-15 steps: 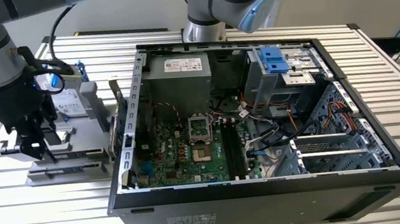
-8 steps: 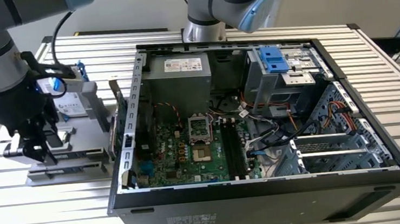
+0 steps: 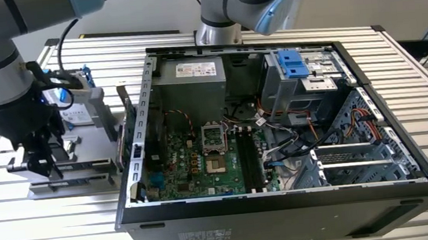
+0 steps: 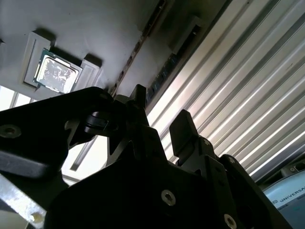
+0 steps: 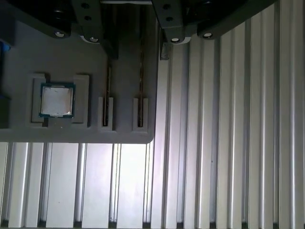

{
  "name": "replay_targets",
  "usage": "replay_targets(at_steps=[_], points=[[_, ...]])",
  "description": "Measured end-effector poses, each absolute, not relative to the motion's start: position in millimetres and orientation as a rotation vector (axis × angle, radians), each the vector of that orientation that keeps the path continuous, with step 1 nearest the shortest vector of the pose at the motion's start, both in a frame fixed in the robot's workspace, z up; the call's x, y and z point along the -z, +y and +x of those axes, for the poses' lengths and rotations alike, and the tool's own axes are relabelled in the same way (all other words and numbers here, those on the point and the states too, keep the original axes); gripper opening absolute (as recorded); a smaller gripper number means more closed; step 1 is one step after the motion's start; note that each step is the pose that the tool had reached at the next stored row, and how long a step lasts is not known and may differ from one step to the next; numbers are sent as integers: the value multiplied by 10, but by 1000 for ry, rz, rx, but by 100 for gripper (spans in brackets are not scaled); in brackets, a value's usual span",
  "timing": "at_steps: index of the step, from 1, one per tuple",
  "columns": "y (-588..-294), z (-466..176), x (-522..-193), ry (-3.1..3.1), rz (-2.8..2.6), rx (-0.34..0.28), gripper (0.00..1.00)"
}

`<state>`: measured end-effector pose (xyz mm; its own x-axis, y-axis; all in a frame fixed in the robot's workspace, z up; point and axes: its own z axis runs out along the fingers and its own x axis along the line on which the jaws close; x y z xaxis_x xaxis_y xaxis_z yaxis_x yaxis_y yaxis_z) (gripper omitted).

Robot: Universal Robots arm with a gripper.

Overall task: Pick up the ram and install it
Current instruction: 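Pick up the ram and move it above insertion slot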

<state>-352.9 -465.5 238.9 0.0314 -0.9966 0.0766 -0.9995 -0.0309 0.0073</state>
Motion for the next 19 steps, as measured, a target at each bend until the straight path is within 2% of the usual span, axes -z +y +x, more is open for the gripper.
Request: replay_targets(at_steps=[19], points=[[-4666, -3528, -2184, -2157, 2197, -80, 100]])
